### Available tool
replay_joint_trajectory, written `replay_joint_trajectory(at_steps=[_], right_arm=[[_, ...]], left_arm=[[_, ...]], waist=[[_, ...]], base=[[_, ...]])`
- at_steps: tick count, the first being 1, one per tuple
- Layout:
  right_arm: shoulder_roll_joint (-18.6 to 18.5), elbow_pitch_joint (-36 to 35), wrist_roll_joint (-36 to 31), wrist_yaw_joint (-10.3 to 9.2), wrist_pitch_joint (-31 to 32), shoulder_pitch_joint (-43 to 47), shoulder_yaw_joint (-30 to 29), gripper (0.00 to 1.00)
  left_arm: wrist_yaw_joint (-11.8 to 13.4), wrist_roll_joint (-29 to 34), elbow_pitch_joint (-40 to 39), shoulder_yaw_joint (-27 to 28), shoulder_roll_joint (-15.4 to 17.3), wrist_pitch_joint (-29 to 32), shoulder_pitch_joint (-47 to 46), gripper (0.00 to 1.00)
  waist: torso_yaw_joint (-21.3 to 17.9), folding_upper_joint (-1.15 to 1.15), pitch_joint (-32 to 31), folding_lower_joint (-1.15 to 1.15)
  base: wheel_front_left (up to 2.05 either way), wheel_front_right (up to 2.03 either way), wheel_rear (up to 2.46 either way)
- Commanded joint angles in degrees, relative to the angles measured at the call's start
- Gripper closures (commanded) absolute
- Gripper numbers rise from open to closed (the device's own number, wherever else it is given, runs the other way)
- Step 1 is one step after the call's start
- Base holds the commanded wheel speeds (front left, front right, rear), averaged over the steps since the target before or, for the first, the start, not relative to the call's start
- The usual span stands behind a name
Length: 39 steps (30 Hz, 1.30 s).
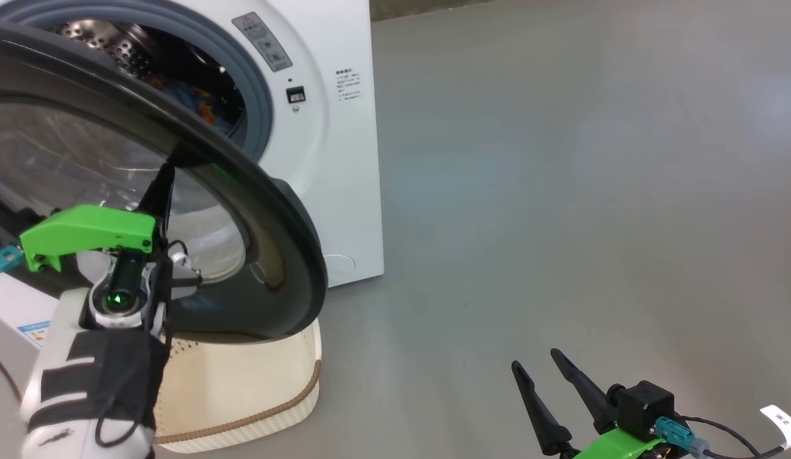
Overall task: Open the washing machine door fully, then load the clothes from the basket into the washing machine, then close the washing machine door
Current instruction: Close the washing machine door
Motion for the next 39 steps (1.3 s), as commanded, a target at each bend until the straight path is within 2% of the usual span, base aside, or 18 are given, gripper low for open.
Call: replay_joint_trajectory(at_steps=[1,5,7,8,9,10,19,22,26,28,35,39], right_arm=[[0.3,-1.2,0.6,0.09,-0.3,-0.8,0.8,0.0],[0.4,-1.3,0.6,0.09,-0.3,-0.5,-0.3,0.0],[0.4,-1.4,0.5,0.09,-0.3,-0.4,-0.8,0.0],[0.4,-1.5,0.5,0.09,-0.3,-0.3,-1.1,0.0],[0.5,-1.5,0.4,0.09,-0.3,-0.3,-1.3,0.0],[0.5,-1.6,0.4,0.09,-0.3,-0.2,-1.6,0.0],[0.2,-2.1,-0.2,0.09,-0.3,0.6,-3.1,0.0],[0.1,-2.2,-0.3,0.09,-0.3,0.7,-3.4,0.0],[0.0,-2.4,-0.4,0.09,-0.3,0.8,-3.4,0.0],[-0.1,-2.4,-0.5,0.09,-0.3,0.8,-3.4,0.0],[-0.2,-2.8,-0.6,0.09,-0.3,0.9,-4.5,0.0],[-0.2,-3.1,-0.8,0.09,-0.3,1.1,-5.1,0.0]], left_arm=[[-0.7,0.8,-3.2,-0.1,1.8,0.2,-1.3,1.0],[-0.7,1.4,-6.2,-2.5,3.0,0.7,2.3,1.0],[-0.7,3.7,-7.2,-4.2,4.1,-1.1,4.3,0.6],[-0.7,4.5,-7.6,-4.9,4.5,-2.3,5.3,0.45],[-0.7,5.5,-8.2,-5.6,4.8,-3.7,6.3,0.17],[-0.7,6.9,-8.8,-6.5,5.3,-5.2,7.4,0.0],[-0.5,22.6,-9.0,-15.8,9.9,-18.3,16.9,0.0],[1.9,29.3,-9.2,-16.1,10.9,-19.9,20.2,0.0],[5.6,39.0,-14.8,-10.9,10.3,-20.1,26.5,0.0],[6.7,43.3,-18.1,-8.4,8.8,-20.1,30.6,0.0],[7.6,55.8,-26.0,-2.1,4.0,-20.1,41.2,0.0],[7.1,58.3,-27.7,0.4,2.0,-20.1,43.7,0.0]], waist=[[0.4,0.0,-0.4,-0.01],[1.7,0.0,-1.0,-0.01],[2.6,0.0,-1.2,-0.01],[3.0,0.0,-1.3,-0.01],[3.4,0.0,-1.5,-0.01],[3.9,0.0,-1.6,-0.01],[7.4,0.0,-2.6,-0.01],[8.2,0.0,-2.9,-0.01],[8.9,0.0,-3.1,-0.01],[9.1,0.0,-3.3,-0.01],[10.3,0.0,-3.2,-0.01],[10.7,0.0,-3.1,-0.01]], base=[[0.0,0.0,0.0],[0.0,0.0,0.0],[0.0,0.0,0.0],[0.0,0.0,0.0],[0.0,0.0,0.0],[0.0,0.0,0.0],[0.0,0.0,0.0],[0.0,0.0,0.0],[0.0,0.0,0.0],[0.0,0.0,0.0],[0.0,0.0,0.0],[0.0,0.0,0.0]])
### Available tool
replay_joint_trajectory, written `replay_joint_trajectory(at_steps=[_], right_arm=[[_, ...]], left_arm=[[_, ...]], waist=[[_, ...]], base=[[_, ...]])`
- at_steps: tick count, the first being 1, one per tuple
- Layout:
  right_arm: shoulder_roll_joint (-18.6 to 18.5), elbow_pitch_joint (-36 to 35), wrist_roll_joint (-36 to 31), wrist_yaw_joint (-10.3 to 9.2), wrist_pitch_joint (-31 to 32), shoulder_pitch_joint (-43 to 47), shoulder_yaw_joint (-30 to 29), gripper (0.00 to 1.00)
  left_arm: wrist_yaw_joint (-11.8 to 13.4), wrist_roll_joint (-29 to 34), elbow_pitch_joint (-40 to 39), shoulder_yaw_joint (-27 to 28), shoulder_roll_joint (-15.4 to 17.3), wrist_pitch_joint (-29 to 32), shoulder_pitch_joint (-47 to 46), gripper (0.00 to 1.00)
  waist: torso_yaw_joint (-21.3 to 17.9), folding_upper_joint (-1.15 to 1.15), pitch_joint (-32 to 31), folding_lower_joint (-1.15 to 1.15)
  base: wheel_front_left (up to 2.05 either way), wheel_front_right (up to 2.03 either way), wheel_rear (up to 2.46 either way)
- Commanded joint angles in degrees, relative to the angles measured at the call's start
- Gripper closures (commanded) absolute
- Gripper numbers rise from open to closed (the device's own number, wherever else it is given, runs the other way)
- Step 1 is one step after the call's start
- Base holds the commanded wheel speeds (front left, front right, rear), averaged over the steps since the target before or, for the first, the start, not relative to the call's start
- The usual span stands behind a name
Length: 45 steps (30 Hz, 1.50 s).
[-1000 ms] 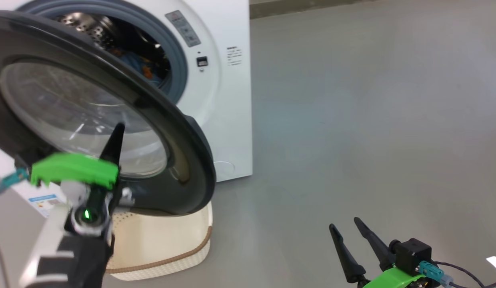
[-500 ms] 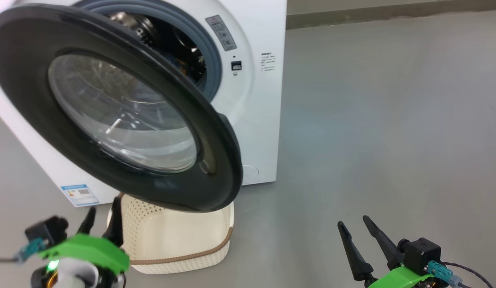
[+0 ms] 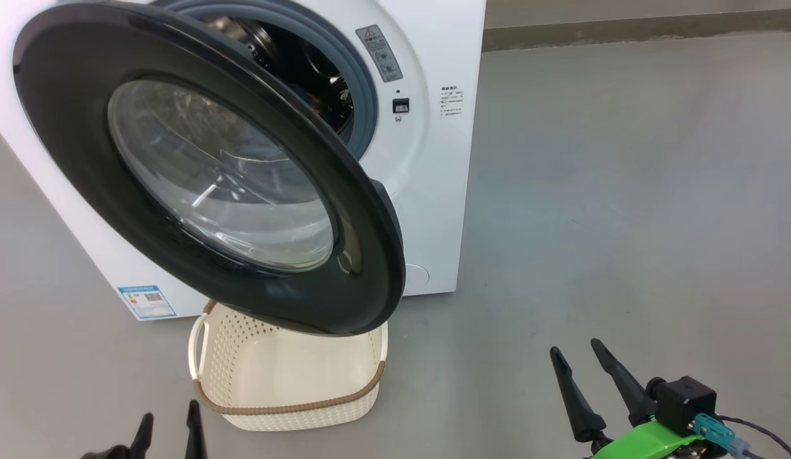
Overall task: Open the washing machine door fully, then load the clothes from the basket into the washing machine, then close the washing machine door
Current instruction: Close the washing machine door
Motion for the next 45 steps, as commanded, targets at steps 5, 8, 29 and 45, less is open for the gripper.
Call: replay_joint_trajectory(at_steps=[5,8,29,45], right_arm=[[0.1,-1.8,-1.0,0.1,-0.3,0.4,0.1,0.0],[0.3,-1.9,-1.4,0.1,-0.3,0.6,-0.5,0.0],[0.6,-2.5,-2.2,0.1,-0.3,1.0,-2.0,0.0],[1.3,-0.9,-3.1,0.1,-0.3,0.5,-5.1,1.0]], left_arm=[[-1.4,3.0,-2.4,5.4,-0.9,-0.8,0.7,0.0],[-2.3,3.9,-2.5,7.4,-1.6,-0.8,1.3,0.0],[-4.0,5.1,-2.6,10.4,-2.6,-0.8,1.9,0.0],[-3.4,4.4,-3.0,8.6,-2.6,-0.8,2.1,0.0]], waist=[[0.2,0.0,0.0,0.0],[0.1,0.0,-0.2,0.0],[-0.1,0.0,-0.2,0.0],[0.3,0.0,0.4,0.0]], base=[[0.0,0.0,0.0],[0.0,0.0,0.0],[0.0,0.0,0.0],[0.0,0.0,0.0]])
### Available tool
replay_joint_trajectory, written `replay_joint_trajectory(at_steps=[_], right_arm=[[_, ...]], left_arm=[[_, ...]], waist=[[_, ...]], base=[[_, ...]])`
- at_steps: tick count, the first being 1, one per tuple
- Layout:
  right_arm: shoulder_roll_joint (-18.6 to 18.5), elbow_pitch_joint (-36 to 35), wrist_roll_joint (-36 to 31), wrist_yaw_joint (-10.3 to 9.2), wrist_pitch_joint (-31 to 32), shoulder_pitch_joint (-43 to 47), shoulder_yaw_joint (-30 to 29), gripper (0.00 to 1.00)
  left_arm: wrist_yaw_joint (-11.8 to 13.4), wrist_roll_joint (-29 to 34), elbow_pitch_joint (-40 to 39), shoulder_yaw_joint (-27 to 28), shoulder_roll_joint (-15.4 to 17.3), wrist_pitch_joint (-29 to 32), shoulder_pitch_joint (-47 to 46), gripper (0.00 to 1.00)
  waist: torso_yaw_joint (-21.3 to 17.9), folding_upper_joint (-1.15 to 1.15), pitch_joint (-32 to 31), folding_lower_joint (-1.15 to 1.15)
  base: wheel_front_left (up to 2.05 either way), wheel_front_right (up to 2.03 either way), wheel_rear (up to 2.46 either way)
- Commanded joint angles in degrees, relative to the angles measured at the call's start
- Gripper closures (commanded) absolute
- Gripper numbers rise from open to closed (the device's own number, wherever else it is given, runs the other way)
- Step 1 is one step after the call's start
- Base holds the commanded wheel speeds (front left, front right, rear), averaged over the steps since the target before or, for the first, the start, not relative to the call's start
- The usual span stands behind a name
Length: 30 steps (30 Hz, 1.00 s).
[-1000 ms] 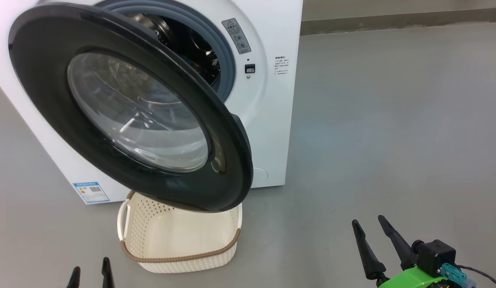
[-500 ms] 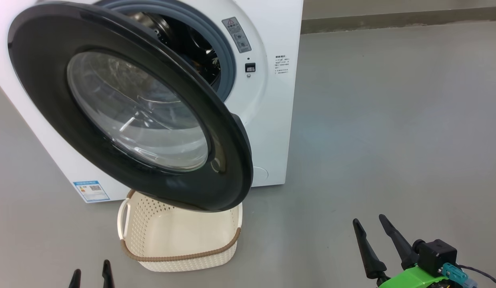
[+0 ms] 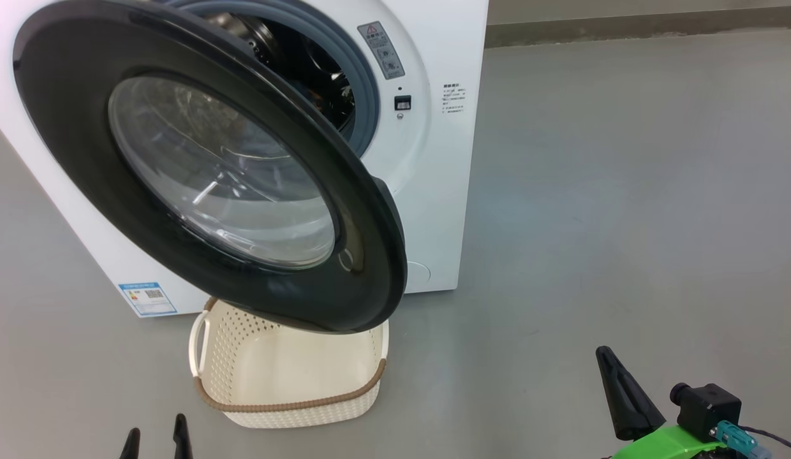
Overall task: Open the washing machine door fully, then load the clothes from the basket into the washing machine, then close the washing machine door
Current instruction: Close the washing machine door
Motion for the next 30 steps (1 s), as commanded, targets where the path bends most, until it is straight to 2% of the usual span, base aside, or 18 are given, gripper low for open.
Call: replay_joint_trajectory(at_steps=[1,14,25,30], right_arm=[[-0.2,-1.0,-0.9,0.1,-0.3,-0.8,1.1,1.0],[0.1,-2.5,-0.9,0.1,-0.3,-3.1,0.2,1.0],[0.5,-12.1,0.6,0.1,-0.3,-11.9,0.0,1.0],[0.7,-17.8,2.4,0.1,-0.3,-17.6,3.2,1.0]], left_arm=[[0.5,-0.3,-1.7,1.6,0.4,-0.8,-1.2,0.0],[0.8,-0.7,-1.9,0.8,0.4,-0.8,-1.0,0.0],[1.3,-1.9,-2.1,-0.3,0.4,-0.8,-1.1,0.0],[1.6,-2.7,-2.5,-1.3,0.4,-0.8,-1.5,0.0]], waist=[[0.1,0.0,0.1,0.0],[0.9,0.0,0.3,0.0],[3.1,0.0,0.7,0.0],[4.9,0.0,0.7,0.0]], base=[[0.0,0.0,0.0],[0.0,0.0,0.0],[0.0,0.0,0.0],[0.0,0.0,0.0]])
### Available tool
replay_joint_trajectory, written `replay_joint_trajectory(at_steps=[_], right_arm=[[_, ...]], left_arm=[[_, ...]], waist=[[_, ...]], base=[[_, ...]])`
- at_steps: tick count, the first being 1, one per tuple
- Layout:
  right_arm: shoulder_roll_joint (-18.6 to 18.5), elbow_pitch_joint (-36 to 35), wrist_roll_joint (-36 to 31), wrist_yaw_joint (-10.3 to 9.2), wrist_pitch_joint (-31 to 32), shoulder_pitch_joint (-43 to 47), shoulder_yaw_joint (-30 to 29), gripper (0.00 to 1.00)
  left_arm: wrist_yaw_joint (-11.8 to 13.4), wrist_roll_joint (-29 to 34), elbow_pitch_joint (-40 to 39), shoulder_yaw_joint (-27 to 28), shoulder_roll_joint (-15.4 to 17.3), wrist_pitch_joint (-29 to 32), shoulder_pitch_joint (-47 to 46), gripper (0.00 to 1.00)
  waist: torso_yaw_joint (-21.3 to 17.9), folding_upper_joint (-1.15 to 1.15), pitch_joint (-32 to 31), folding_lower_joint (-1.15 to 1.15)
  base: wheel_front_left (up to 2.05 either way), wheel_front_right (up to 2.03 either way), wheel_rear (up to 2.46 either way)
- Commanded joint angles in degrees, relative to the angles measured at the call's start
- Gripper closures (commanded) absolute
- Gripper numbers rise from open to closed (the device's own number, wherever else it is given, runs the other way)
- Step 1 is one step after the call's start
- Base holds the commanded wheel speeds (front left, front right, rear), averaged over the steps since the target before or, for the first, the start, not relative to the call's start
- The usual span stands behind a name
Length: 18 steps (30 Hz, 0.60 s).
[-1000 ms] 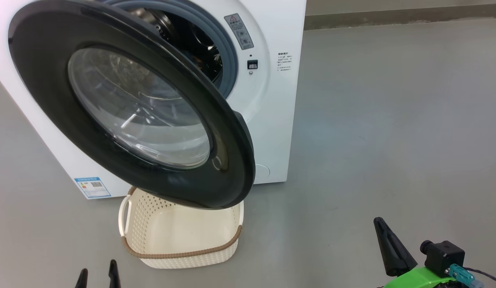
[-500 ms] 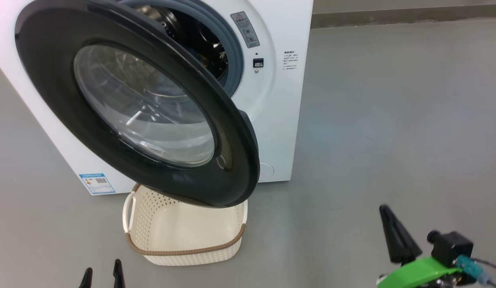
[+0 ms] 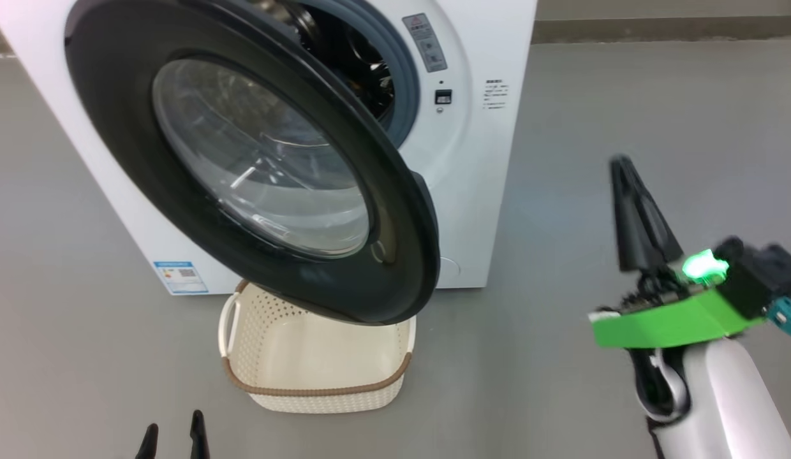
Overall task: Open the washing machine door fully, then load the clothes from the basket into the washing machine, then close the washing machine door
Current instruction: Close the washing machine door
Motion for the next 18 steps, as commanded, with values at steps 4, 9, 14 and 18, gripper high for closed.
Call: replay_joint_trajectory(at_steps=[4,9,14,18], right_arm=[[0.6,-5.5,2.6,0.1,-0.3,-5.6,8.9,1.0],[0.7,-4.6,4.8,0.1,-0.3,-6.3,18.8,1.0],[0.7,-0.1,5.6,0.1,-0.3,-4.0,24.4,1.0],[0.8,5.3,6.2,0.1,-0.3,-1.8,26.5,1.0]], left_arm=[[0.4,-0.7,-2.3,1.1,0.4,-0.8,-1.6,0.0],[0.5,-1.2,-2.9,0.4,0.4,-0.8,-1.7,0.0],[0.7,-2.1,-3.5,-1.4,0.4,-0.8,-1.9,0.0],[1.1,-2.9,-4.4,-3.4,0.4,-0.8,-2.1,0.0]], waist=[[2.5,0.0,-0.1,-0.01],[4.9,0.0,-0.1,-0.01],[7.5,0.0,0.2,-0.01],[9.9,0.0,1.8,-0.01]], base=[[0.0,0.0,0.0],[0.0,0.0,0.0],[0.0,0.0,0.0],[0.0,0.0,0.0]])
